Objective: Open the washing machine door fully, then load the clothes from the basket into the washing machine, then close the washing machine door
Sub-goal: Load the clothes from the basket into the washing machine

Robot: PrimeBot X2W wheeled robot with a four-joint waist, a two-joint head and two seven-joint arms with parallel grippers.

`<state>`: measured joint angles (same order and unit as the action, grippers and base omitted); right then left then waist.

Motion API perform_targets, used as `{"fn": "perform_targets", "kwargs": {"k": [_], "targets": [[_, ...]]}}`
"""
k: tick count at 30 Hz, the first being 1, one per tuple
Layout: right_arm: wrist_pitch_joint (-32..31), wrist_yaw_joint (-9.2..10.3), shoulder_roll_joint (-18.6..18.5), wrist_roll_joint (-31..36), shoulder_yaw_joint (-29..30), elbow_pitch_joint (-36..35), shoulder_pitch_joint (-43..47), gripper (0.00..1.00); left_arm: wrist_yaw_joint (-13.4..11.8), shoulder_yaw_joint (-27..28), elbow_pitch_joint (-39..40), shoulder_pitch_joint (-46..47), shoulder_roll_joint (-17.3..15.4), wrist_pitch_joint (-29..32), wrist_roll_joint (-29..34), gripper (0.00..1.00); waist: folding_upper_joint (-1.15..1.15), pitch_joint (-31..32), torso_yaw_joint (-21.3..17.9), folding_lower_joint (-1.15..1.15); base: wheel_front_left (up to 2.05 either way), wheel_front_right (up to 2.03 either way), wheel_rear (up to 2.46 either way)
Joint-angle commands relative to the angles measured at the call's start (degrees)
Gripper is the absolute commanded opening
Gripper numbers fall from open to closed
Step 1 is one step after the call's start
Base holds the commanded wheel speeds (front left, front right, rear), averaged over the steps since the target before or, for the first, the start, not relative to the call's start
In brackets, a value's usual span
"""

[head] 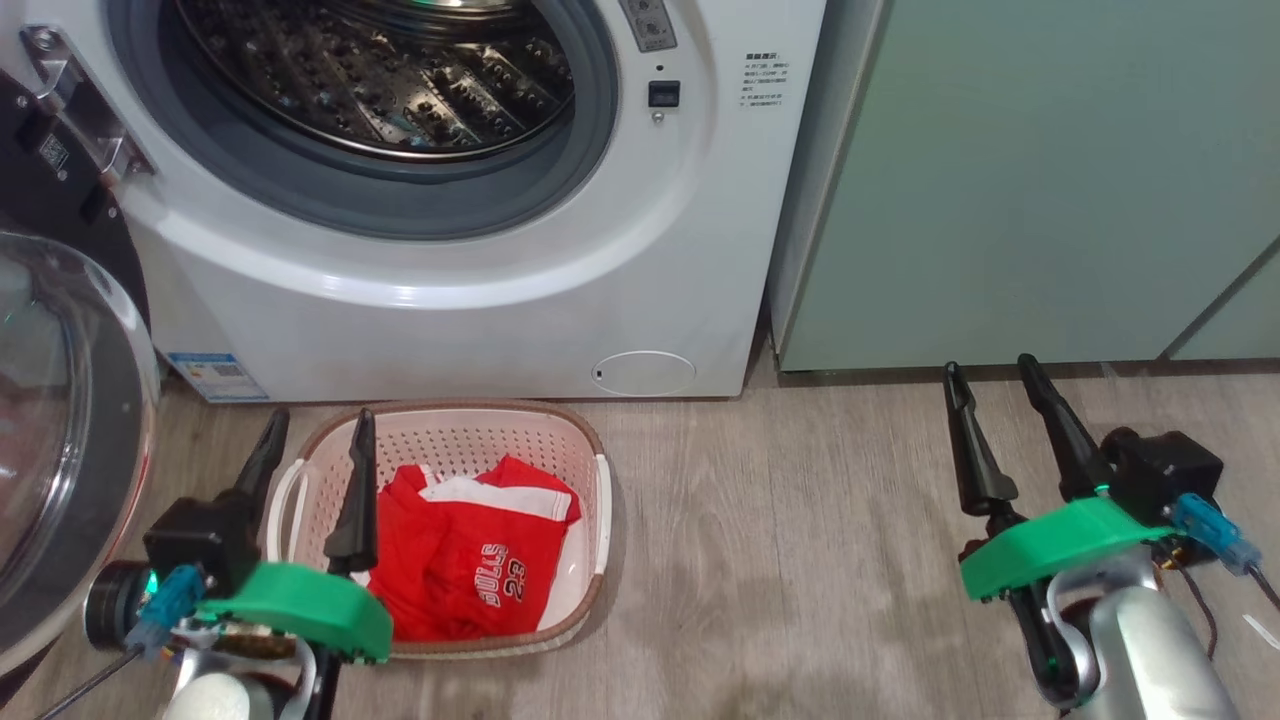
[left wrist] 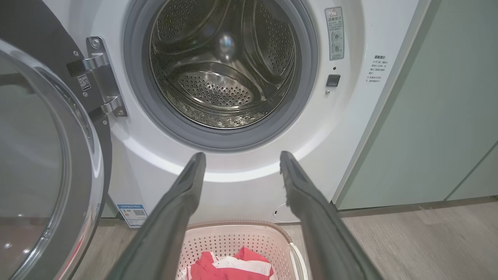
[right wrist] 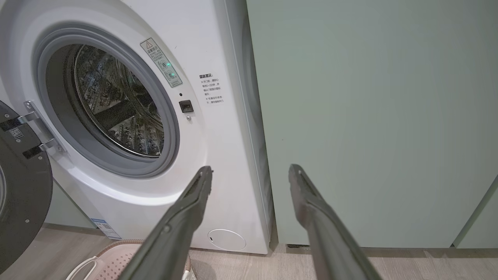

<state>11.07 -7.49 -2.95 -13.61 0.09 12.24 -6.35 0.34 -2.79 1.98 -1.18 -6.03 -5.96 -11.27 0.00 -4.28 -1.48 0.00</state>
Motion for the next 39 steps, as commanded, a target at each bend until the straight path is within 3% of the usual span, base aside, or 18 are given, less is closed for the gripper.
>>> {"fn": "perform_targets", "kwargs": {"k": [1, 17, 27, 33, 39], "targets": [[0.04, 0.00, 0.07, 0.13, -1.34, -2.15, -1.34, 1.00, -0.29, 1.67, 2.10, 2.47, -1.13, -0.51, 0.21, 1.00, 0.00, -0.09, 0.02, 0.00, 0.00, 0.00, 0.00], [-0.12, 0.00, 0.07, 0.48, -1.08, -2.48, -1.66, 1.00, -1.31, 1.32, 2.38, 3.23, -1.77, -0.72, 0.44, 1.00, 0.00, -1.22, 0.09, 0.00, 0.00, 0.00, 0.00], [-1.52, 0.00, 0.07, 2.60, -0.44, -5.31, -3.49, 1.00, -1.55, -0.44, 0.49, 8.46, -1.92, -1.86, 1.83, 1.00, 0.00, -7.35, -0.20, 0.00, 0.00, 0.00, 0.00], [-2.43, 0.00, 0.07, 3.29, -0.19, -8.42, -5.95, 1.00, -0.85, -1.69, -5.91, 16.11, -2.19, -2.20, 2.44, 1.00, 0.00, -14.91, -1.31, 0.00, 0.00, 0.00, 0.00], [-2.58, 0.00, 0.07, 3.29, -0.47, -11.01, -9.13, 1.00, 0.74, -2.77, -19.98, 26.44, -1.95, -2.46, 1.90, 1.00, 0.00, -23.82, -3.46, 0.00, 0.00, 0.00, 0.00]]}}
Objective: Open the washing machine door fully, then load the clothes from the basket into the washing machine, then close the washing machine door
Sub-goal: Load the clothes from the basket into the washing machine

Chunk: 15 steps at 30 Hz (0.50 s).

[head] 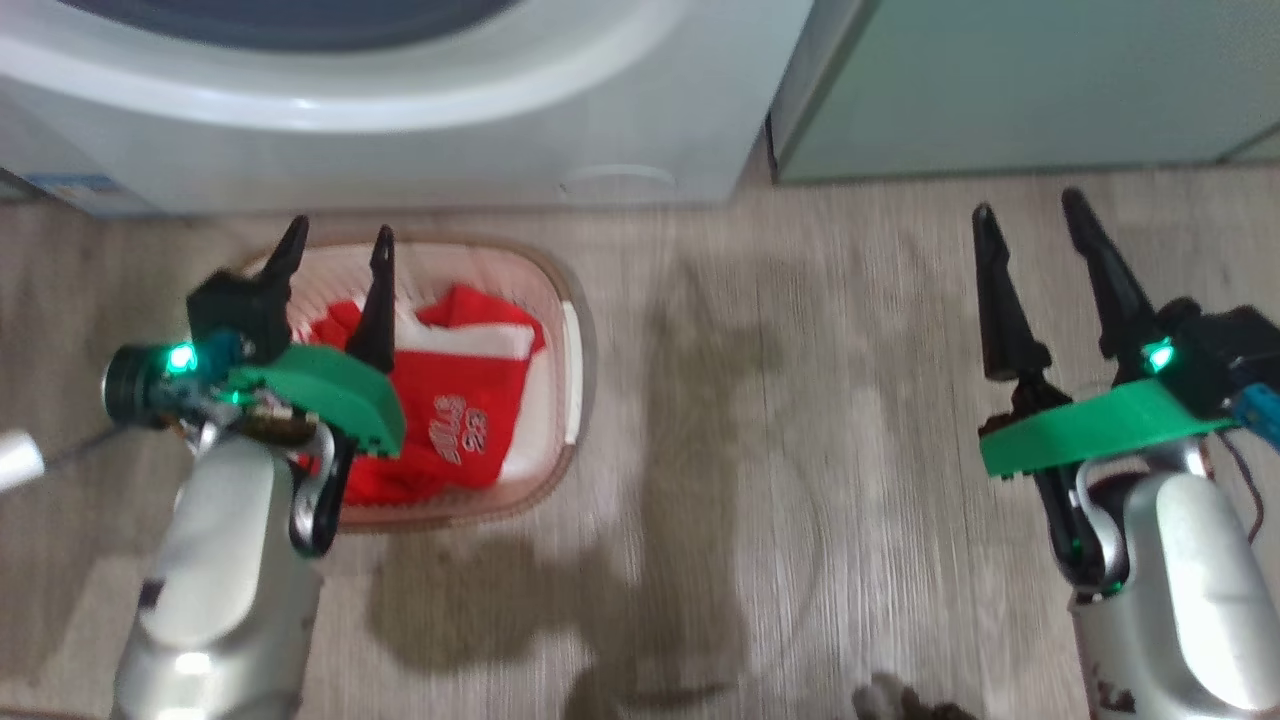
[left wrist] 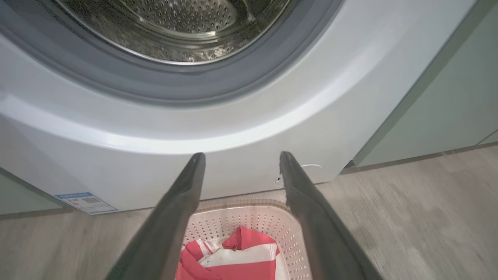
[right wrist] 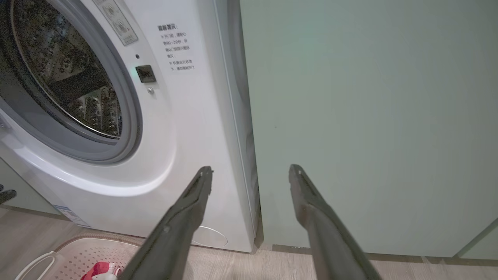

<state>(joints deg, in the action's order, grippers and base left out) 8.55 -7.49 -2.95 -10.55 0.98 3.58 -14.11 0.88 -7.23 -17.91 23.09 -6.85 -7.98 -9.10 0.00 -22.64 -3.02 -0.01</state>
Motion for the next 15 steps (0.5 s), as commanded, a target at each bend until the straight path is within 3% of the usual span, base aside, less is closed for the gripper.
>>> {"fn": "perform_targets", "kwargs": {"k": [1, 3, 8, 15], "targets": [[0.08, 0.00, 0.07, 0.19, -1.51, -2.59, -1.84, 1.00, 0.66, 1.58, -2.99, 3.94, -1.02, -0.76, -0.56, 1.00, 0.00, -6.69, -2.32, 0.01, 0.00, 0.00, 0.00], [0.49, 0.00, 0.07, -0.24, -2.19, -3.33, -3.18, 1.00, 1.43, 1.27, -11.81, 8.82, -0.85, -0.71, -1.03, 1.00, 0.00, -10.70, -3.72, 0.01, 0.00, 0.00, 0.00], [1.61, 0.00, 0.07, -1.10, -3.53, -4.06, -5.30, 1.00, 3.11, 0.43, -24.99, 16.37, -1.30, 0.15, -1.51, 1.00, 0.00, -16.99, -5.77, 0.01, 0.00, 0.00, 0.00], [3.08, 0.00, 0.07, -2.05, -4.89, -4.36, -7.66, 1.00, 4.81, -0.42, -36.83, 23.67, -3.11, 1.67, -2.07, 1.00, 0.00, -23.74, -7.77, 0.01, 0.00, 0.00, 0.00]]}}
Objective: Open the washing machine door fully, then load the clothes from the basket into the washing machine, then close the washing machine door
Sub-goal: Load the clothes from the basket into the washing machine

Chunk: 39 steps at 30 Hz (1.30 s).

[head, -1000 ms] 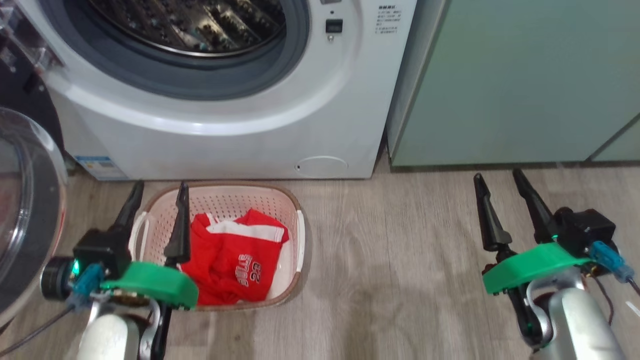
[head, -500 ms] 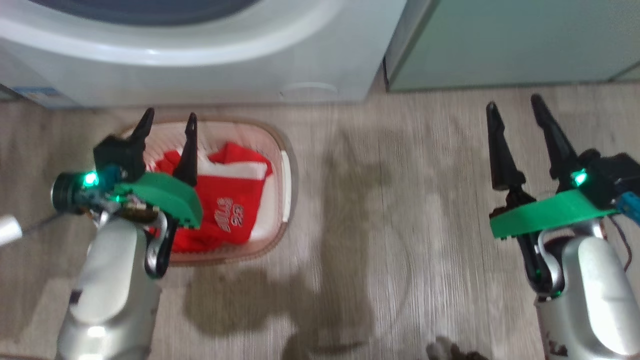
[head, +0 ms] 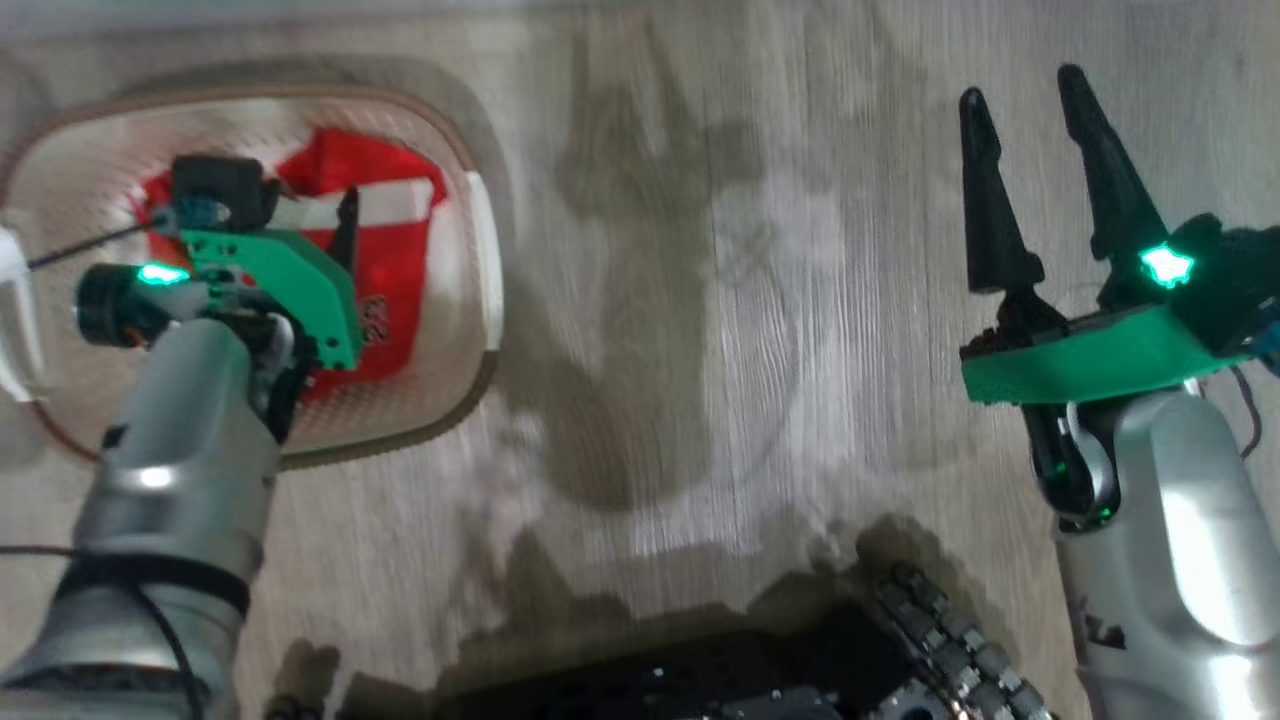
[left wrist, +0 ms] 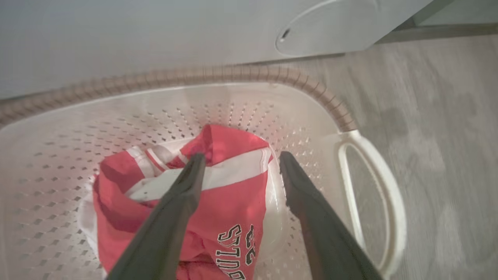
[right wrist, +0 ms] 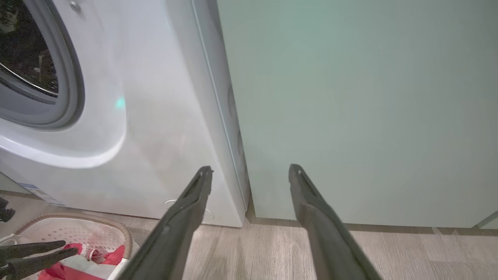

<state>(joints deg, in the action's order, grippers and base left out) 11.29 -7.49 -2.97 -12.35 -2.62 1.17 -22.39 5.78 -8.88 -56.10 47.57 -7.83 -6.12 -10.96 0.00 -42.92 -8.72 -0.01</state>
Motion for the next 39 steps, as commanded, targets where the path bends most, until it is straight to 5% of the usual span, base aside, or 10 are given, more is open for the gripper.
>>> {"fn": "perform_targets", "kwargs": {"k": [1, 21, 22, 23, 31, 39], "targets": [[0.59, 0.00, 0.09, -0.45, -1.58, -1.92, 0.28, 1.00, 0.15, 1.19, -0.28, 0.13, -2.61, 0.20, -0.42, 1.00, 0.00, -4.37, -2.43, 0.01, 0.00, 0.00, 0.00], [3.38, 0.00, 0.09, -2.37, -4.68, -2.11, -2.24, 1.00, 0.90, 2.28, -15.71, 10.12, -11.49, 6.50, -4.12, 1.00, 0.00, -15.71, -6.37, 0.01, 0.00, 0.00, 0.00], [3.42, 0.00, 0.09, -2.36, -4.67, -2.17, -2.16, 1.00, 0.83, 2.20, -15.90, 10.24, -11.65, 6.65, -4.14, 0.80, 0.00, -15.78, -6.38, 0.01, 0.00, 0.00, 0.00], [3.45, 0.00, 0.09, -2.34, -4.68, -2.23, -2.10, 1.00, 0.79, 2.11, -16.07, 10.36, -11.84, 6.75, -4.14, 0.01, 0.00, -15.83, -6.40, 0.01, 0.00, 0.00, 0.00], [3.57, 0.00, 0.09, -2.23, -4.50, -1.54, -1.98, 1.00, 0.02, 1.23, -16.87, 10.08, -11.94, 6.17, -4.21, 0.00, 0.00, -14.16, -5.73, 0.01, 0.00, 0.00, 0.00], [3.42, 0.00, 0.09, 0.32, -3.61, 0.40, -1.46, 1.00, -1.25, 1.04, -16.64, 6.66, -9.04, -1.94, -5.02, 0.00, 0.00, -7.39, -2.30, 0.01, 0.00, 0.00, 0.00]]}}
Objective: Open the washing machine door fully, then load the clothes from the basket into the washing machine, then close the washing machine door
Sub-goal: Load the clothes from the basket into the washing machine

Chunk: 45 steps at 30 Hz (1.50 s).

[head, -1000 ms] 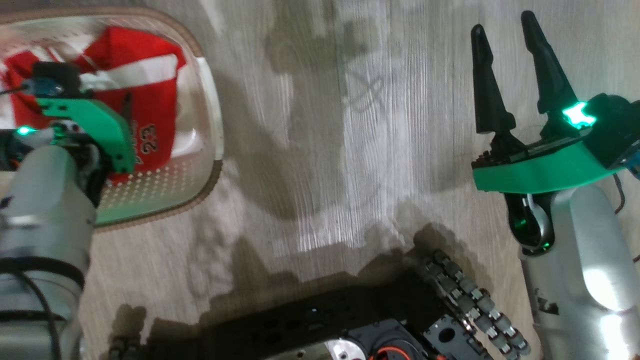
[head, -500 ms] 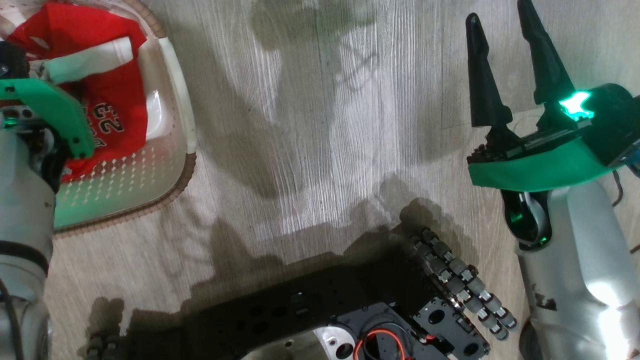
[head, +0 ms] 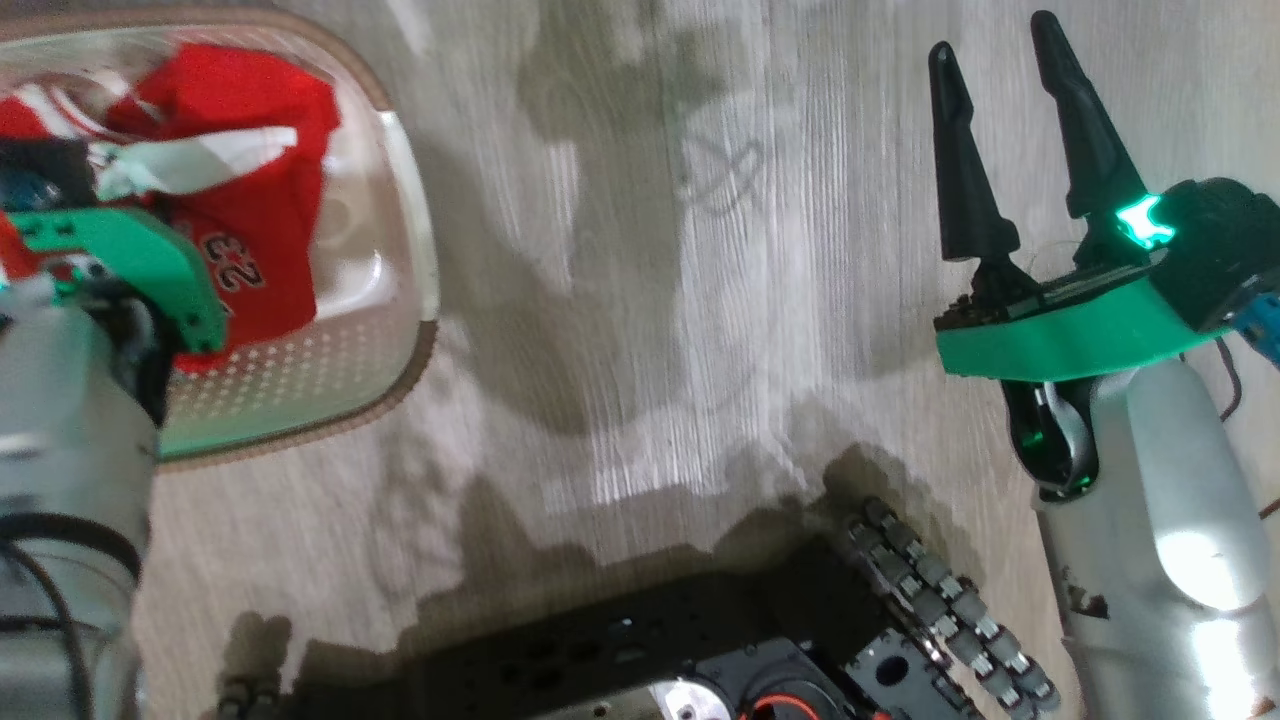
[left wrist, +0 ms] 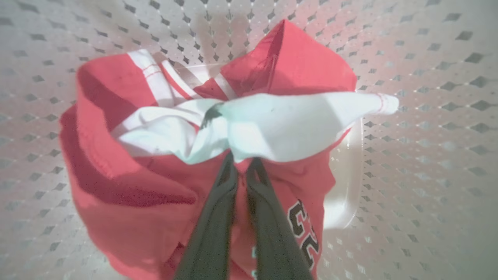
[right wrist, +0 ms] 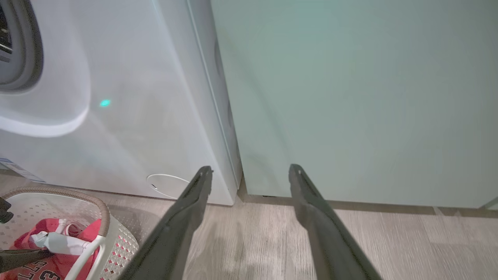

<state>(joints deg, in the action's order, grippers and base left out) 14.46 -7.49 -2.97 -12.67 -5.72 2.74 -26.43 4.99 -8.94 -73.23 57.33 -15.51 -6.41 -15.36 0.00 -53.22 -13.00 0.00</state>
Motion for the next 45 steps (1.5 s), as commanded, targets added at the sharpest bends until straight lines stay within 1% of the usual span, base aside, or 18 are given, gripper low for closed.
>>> {"fn": "perform_targets", "kwargs": {"k": [1, 2, 6, 10, 14, 16, 19, 26, 33, 38, 41, 42, 45], "targets": [[0.09, 0.00, 0.09, 0.95, -0.34, -1.01, 2.72, 1.00, -0.57, 1.11, 0.66, -3.62, -0.93, -2.95, -0.76, 0.00, 0.00, 3.87, 2.50, 0.00, 0.00, 0.00, 0.00], [0.09, 0.00, 0.09, 0.95, -0.34, -1.01, 2.72, 1.00, -0.57, 1.11, 0.66, -3.62, -0.93, -2.95, -0.76, 0.00, 0.00, 3.87, 2.50, 0.00, 0.00, 0.00, 0.00], [-0.65, 0.00, 0.09, 2.03, 0.52, -0.64, 3.57, 1.00, -1.00, 1.53, 2.11, -5.88, 0.99, -6.76, -1.65, 0.00, 0.00, 8.09, 4.54, 0.00, 0.00, 0.00, 0.00], [-1.78, 0.00, 0.09, 2.83, 1.62, -0.83, 4.91, 1.00, -1.99, 1.52, 5.93, -8.46, 2.87, -8.28, -1.78, 0.00, 0.00, 12.36, 6.68, 0.00, 0.00, 0.00, 0.00], [-3.03, 0.00, 0.09, 3.60, 2.52, -0.98, 6.22, 1.00, -3.07, 1.97, 13.23, -11.61, 4.28, -8.54, -1.78, 0.00, 0.00, 16.46, 8.80, 0.00, 0.00, 0.00, 0.00], [-3.67, 0.00, 0.09, 3.90, 2.95, -1.01, 7.05, 1.00, -3.13, 2.36, 17.35, -13.71, 5.16, -8.56, -2.01, 0.00, 0.00, 18.38, 9.84, 0.00, 0.00, 0.00, 0.00], [-4.61, 0.00, 0.09, 4.13, 3.31, -0.99, 8.43, 1.00, -4.00, 2.74, 23.71, -16.95, 5.67, -8.57, -1.67, 0.00, 0.00, 21.19, 10.97, 0.00, 0.00, 0.00, 0.00], [-5.98, 0.00, 0.09, 3.99, 4.00, -1.08, 10.58, 1.00, -5.66, 2.90, 38.66, -24.43, 5.83, -8.58, -0.49, 0.00, 0.00, 27.41, 12.25, 0.00, 0.00, 0.00, 0.00], [-6.47, 0.00, 0.09, 2.93, 4.34, -0.05, 12.07, 1.00, -7.00, 1.90, 52.73, -30.95, 5.32, -7.59, 0.40, 0.00, 0.00, 33.58, 12.28, 0.00, 0.00, 0.00, 0.00], [-6.70, 0.00, 0.09, 2.17, 3.92, 1.51, 13.54, 1.00, -7.88, 1.00, 60.97, -35.96, 4.58, -4.67, 0.85, 0.00, 0.00, 38.04, 11.95, 0.00, 0.00, 0.00, 0.00], [-6.64, 0.00, 0.09, 1.62, 3.54, 2.33, 14.66, 1.00, -8.67, 0.91, 65.15, -39.11, 4.33, -3.69, 0.88, 0.00, 0.00, 40.47, 11.68, 0.00, 0.00, 0.00, 0.00], [-6.69, 0.00, 0.09, 1.31, 3.45, 2.63, 15.55, 1.00, -9.13, 0.78, 67.61, -41.19, 4.19, -3.00, 0.88, 0.00, 0.00, 41.71, 11.60, 0.00, 0.00, 0.00, 0.00], [-6.71, 0.00, 0.09, 0.94, 3.35, 2.87, 16.84, 1.00, -9.69, 0.56, 70.47, -43.95, 3.91, -2.24, 0.97, 0.00, 0.00, 43.42, 11.53, 0.00, 0.00, 0.00, 0.00]]}}
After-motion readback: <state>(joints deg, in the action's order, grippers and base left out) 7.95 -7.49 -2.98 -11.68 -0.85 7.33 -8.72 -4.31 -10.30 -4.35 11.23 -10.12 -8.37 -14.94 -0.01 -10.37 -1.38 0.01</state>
